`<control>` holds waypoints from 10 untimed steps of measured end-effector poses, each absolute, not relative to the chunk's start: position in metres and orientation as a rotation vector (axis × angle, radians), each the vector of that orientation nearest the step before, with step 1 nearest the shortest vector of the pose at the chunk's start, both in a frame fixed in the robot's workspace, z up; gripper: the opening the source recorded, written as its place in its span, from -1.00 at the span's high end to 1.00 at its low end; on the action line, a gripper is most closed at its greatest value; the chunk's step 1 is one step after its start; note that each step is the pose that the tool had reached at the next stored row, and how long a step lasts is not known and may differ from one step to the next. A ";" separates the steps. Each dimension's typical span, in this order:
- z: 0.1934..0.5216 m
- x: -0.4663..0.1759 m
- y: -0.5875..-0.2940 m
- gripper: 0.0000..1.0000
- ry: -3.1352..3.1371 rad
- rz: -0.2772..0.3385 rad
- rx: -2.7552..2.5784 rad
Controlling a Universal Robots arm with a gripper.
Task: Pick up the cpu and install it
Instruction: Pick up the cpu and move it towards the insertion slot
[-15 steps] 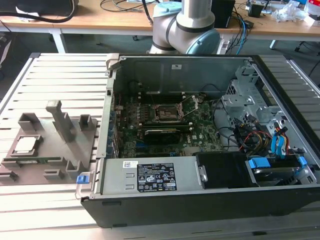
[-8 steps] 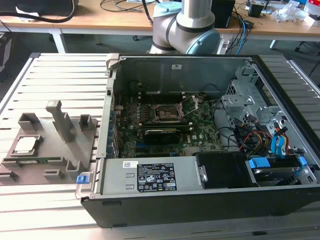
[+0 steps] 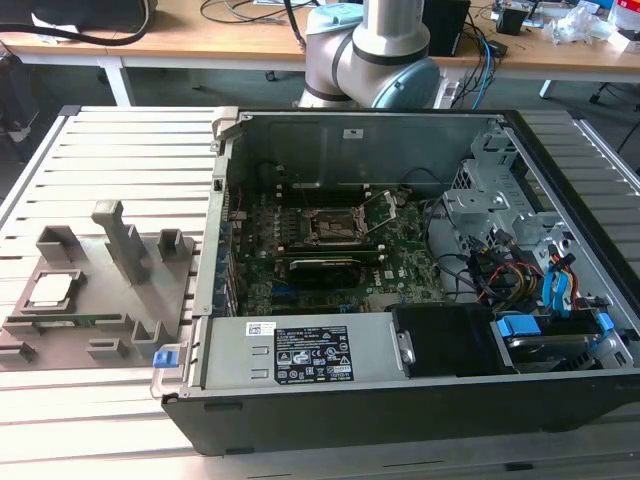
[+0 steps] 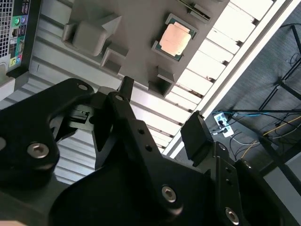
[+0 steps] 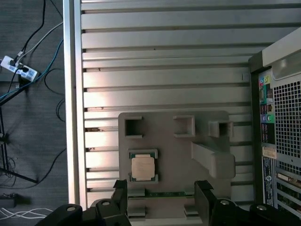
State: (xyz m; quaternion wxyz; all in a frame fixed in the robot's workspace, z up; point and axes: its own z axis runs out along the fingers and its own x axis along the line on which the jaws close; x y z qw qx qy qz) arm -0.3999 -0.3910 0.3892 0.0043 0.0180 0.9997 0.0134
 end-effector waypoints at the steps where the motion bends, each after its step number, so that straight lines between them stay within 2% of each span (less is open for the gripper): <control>1: 0.389 -0.400 -0.391 -0.36 3.132 0.042 0.056; 10: 0.378 -0.401 -0.392 -0.36 3.132 0.041 0.056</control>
